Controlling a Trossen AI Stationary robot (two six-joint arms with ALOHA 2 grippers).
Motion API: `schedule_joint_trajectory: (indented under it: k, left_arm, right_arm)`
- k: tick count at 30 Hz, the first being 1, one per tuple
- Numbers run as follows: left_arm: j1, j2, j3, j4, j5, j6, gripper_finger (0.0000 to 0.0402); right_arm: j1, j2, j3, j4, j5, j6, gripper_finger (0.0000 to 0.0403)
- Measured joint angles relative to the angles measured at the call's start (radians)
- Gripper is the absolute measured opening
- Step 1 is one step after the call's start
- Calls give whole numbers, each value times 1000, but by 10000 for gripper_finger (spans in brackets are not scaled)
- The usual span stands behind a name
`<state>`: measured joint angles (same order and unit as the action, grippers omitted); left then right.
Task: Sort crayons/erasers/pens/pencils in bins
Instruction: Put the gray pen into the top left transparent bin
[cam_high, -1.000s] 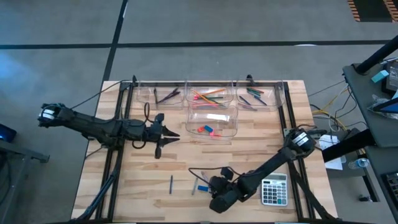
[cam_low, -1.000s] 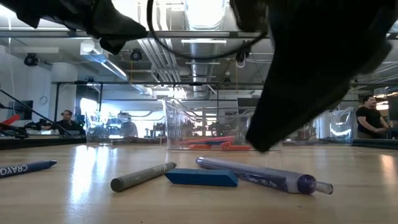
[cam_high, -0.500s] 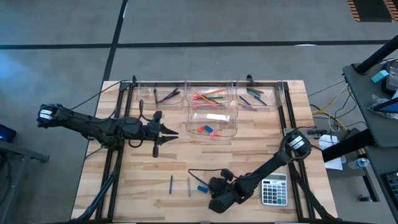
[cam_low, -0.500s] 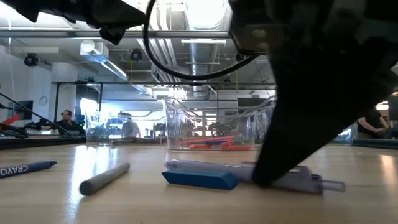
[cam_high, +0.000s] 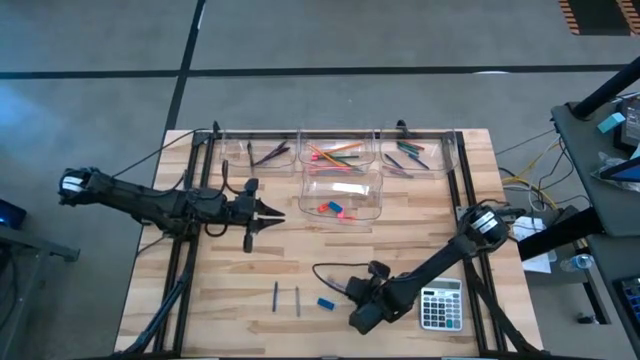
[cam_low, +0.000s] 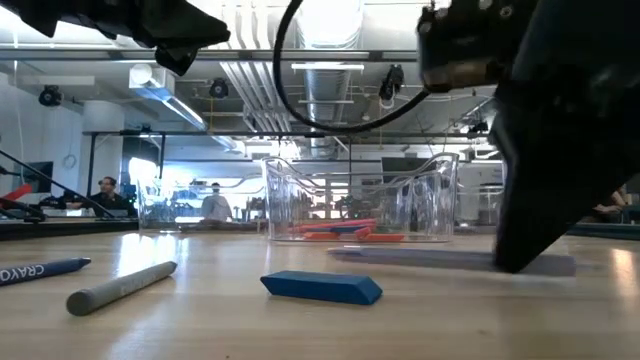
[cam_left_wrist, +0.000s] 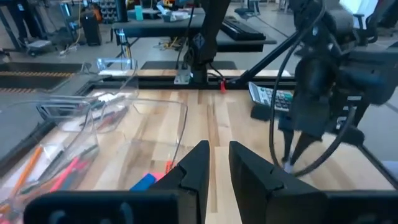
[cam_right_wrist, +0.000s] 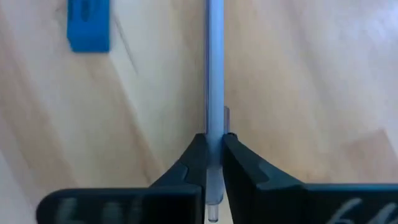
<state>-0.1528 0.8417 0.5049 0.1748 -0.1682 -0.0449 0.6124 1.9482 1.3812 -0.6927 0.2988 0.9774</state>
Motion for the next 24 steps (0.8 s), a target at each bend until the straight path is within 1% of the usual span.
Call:
schedule_joint_trajectory:
  k: [3,7,12,15,18,24]
  left_arm:
    - [-3,5,0,-6,0,-22,47]
    - [-32,-11,-1,1,2,-28,47]
    - [-93,-30,-6,-3,0,-53,47]
    - [-135,-34,-6,-1,-26,-62,47]
    - [-184,-33,-14,-6,-59,-81,47]
    - [-271,-34,-21,-16,-166,-83,47]
  right_arm:
    - [1,-52,-1,-56,42,-3,19]
    - [-6,-139,1,-112,144,-39,10]
    - [-42,-228,1,-102,238,-167,5]
    - [-83,-278,4,-84,269,-256,5]
    - [-119,-298,3,-84,256,-319,6]
    - [-143,-300,-22,-81,142,-383,13]
